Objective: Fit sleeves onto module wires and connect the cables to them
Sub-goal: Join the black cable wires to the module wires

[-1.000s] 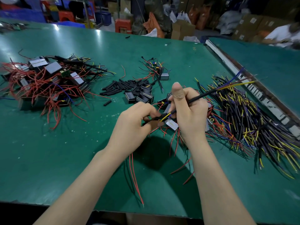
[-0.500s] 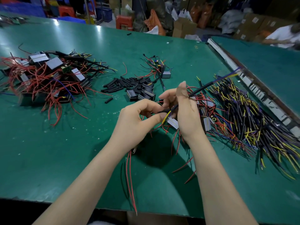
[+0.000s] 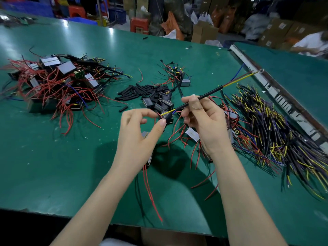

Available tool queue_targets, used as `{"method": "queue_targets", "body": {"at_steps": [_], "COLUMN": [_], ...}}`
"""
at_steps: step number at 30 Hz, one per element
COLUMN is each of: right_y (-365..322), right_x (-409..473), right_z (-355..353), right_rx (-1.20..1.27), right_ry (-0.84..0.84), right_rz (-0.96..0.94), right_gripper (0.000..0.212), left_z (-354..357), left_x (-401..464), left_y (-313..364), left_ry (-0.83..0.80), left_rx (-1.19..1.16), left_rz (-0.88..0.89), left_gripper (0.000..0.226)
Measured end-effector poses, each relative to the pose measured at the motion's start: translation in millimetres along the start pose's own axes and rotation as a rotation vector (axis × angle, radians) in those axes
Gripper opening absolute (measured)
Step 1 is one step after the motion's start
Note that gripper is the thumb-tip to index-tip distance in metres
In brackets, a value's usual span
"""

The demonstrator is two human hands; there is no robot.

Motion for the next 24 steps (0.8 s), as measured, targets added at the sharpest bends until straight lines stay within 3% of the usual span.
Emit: {"method": "queue_targets", "body": {"at_steps": [4,7,14,19,24], "right_y": [-1.6,-3.2,-2.9,-4.7,-6.1], "right_x": [-2.2,-1.9,-4.4,-4.0,-5.0], "right_z": [0.4,-0.9,2.8,1.1,3.2], "right_rx": [-0.044,-0.078,-0.161,-0.226,-0.22], "right_ry": [0.048,0.083,0.043,0.075,0.065], "right_rz": [-0.025,-0.044,-0.132,-0.223,-0.299], "right_gripper": [0.021,0.02,0.016,0.011,0.012], "left_z": [-6.6,-4.6,-3.0,1.6,6.1], "left_x": [-22.6,-28.7,-22.5,-8.8,5.3], "left_y": [3.3,2.4,-3.3,3.9,6.0], "left_ry": [0.057,0.061,0.133,0.154,0.146], "left_rx": [0.379,0.537,0.537,0.458,0.361], "left_rz": [0.145,0.183,0.173,0.288,0.214], "left_gripper": [0.022,0.025,0.021,0.01,0.013]}}
Point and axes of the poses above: each hand's wrist, its own x-axis towards the middle knuckle, its own z-axis out of the palm, y = z × x, the point moved 5 cm from there along x, towards the middle knuckle, and after that the axes turned 8 degrees about y, right-handed, at the moved point
